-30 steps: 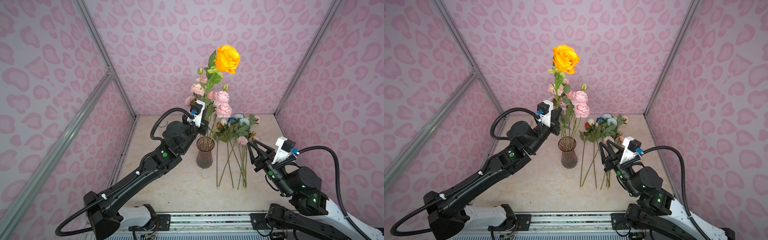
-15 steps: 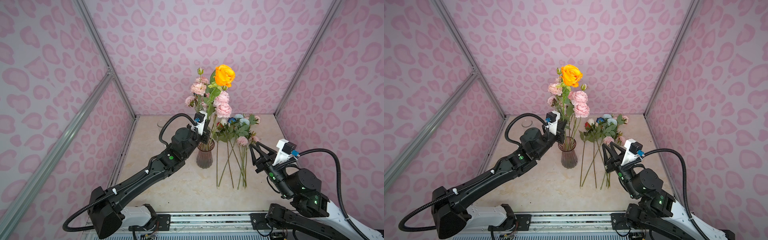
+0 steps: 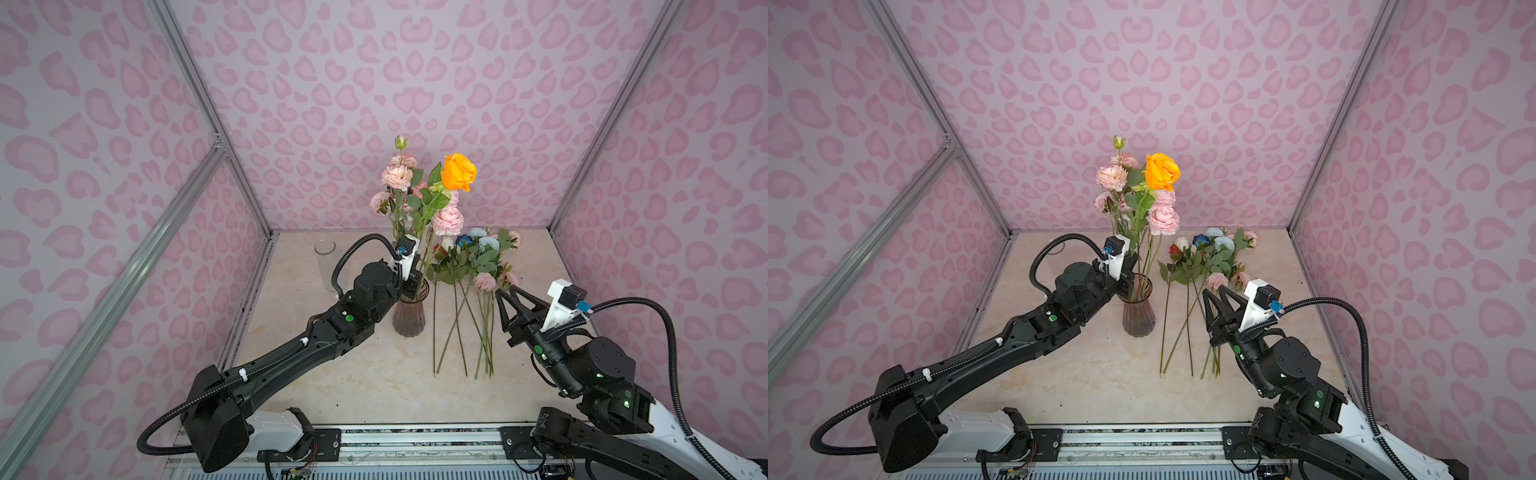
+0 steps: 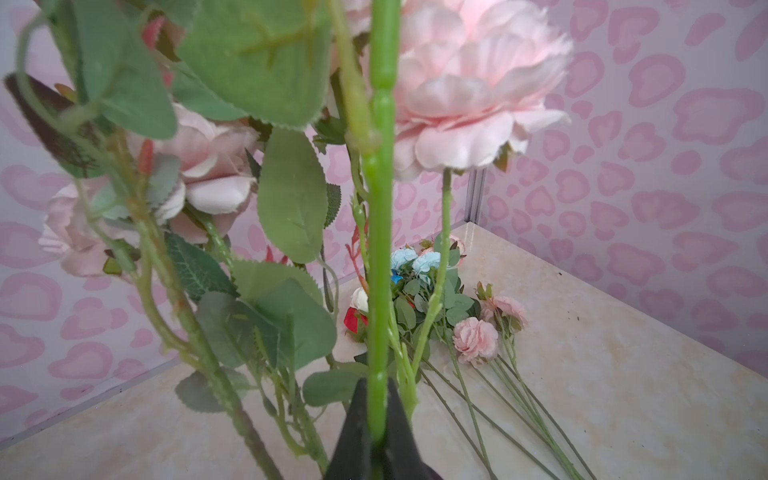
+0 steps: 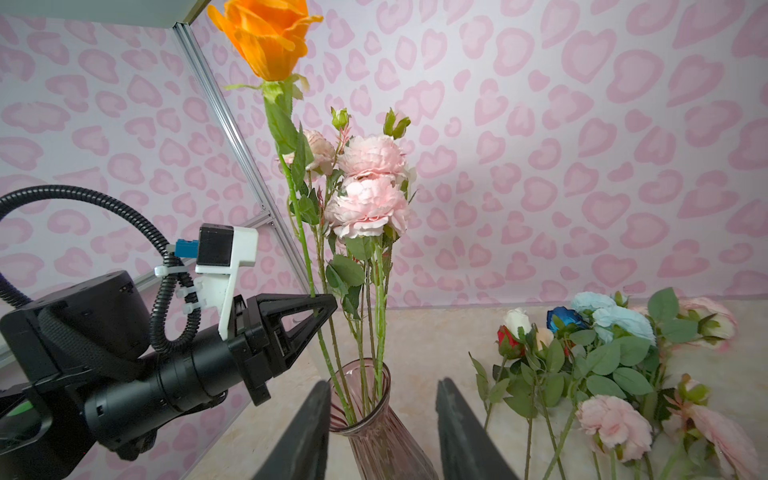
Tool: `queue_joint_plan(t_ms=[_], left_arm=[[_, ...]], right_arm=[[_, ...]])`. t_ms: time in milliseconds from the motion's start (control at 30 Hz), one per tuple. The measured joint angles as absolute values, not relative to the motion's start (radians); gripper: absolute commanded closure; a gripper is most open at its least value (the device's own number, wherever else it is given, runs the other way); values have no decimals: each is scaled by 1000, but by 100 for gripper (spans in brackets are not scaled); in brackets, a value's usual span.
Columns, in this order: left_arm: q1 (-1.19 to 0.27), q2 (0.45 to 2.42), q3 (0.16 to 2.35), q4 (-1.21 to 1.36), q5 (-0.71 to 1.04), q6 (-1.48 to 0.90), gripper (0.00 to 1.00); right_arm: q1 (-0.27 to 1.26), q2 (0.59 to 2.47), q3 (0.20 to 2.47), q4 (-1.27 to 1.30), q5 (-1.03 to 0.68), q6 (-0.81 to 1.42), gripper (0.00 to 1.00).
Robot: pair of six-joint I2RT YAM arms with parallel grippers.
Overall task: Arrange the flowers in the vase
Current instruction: 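Lower the orange rose stem into the vase with the left gripper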
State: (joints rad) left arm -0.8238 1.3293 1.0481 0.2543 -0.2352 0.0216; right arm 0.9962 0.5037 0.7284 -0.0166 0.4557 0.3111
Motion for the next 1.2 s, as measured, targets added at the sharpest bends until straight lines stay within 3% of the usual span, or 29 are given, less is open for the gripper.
queue_joint_plan(t_ms=[233, 600, 933, 1200], left_arm=[[-824, 1336, 1033, 244, -233, 1, 94], [-824, 1315, 991, 231, -228, -34, 75], [-824, 1240, 973, 212, -228, -60, 74], [-824, 1056, 949, 160, -194, -86, 70]], right_arm=[[991, 501, 725, -24, 462, 311, 57], [980, 501, 724, -28, 467, 312, 57], [973, 508, 725, -29, 463, 321, 57], [955, 540, 736, -57, 463, 318, 56]])
